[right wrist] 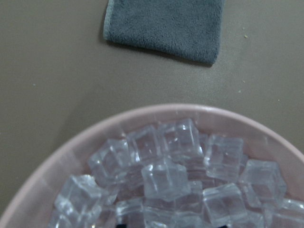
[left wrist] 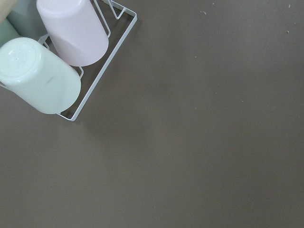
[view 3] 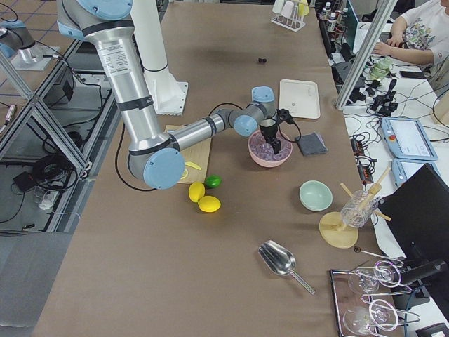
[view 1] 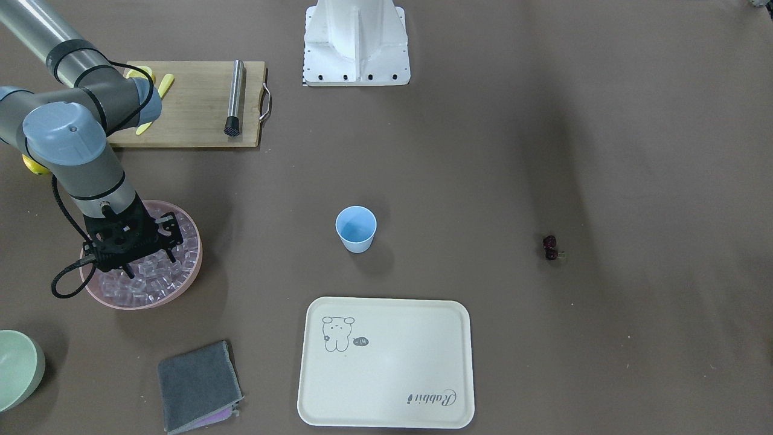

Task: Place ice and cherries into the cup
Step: 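Reach the right gripper into the pink bowl and grasp an ice cube, then carry the ice cube with the right gripper over the blue cup and release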

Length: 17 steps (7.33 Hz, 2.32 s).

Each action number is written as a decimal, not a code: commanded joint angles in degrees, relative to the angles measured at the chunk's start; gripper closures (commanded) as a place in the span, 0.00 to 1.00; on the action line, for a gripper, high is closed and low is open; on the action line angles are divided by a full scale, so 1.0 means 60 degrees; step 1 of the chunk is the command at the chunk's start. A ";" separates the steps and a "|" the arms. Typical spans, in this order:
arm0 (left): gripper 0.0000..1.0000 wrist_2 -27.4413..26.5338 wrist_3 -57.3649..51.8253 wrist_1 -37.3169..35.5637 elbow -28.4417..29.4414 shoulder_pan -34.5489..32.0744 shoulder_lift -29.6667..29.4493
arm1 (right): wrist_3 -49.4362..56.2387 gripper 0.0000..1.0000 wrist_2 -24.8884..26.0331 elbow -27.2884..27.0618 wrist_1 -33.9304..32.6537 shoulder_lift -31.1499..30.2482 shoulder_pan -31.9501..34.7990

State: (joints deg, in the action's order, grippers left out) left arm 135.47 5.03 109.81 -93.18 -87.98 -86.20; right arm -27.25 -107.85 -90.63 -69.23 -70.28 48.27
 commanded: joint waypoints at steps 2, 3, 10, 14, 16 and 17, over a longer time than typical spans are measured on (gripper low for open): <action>0.02 0.0009 0.0026 0.0653 0.0384 0.0059 0.0011 | 0.0015 0.76 -0.0028 -0.0085 0.0011 -0.0005 0.0011; 0.02 0.0009 0.0026 0.0653 0.0384 0.0059 0.0026 | 0.0015 0.87 -0.0042 -0.0100 0.0011 -0.0034 0.0040; 0.02 0.0024 0.0011 0.0653 0.0369 0.0088 0.0011 | -0.2610 1.00 -0.0775 -0.1593 -0.2340 0.1742 -0.0494; 0.02 0.0024 -0.0033 0.0668 0.0296 0.0118 -0.0047 | -0.5492 1.00 0.0922 0.0039 -0.3125 0.4885 -0.2712; 0.02 0.0024 -0.0018 0.0668 0.0340 0.0132 -0.0091 | -0.5347 1.00 0.1012 0.0455 -0.3124 0.4858 -0.2699; 0.02 0.0024 -0.0004 0.0653 0.0340 0.0133 -0.0077 | -0.5230 1.00 0.1056 0.0529 -0.3110 0.4858 -0.2699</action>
State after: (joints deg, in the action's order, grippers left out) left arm 135.62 4.91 113.80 -91.22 -87.22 -86.67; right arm -59.24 -101.95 -88.55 -87.94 -41.28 32.17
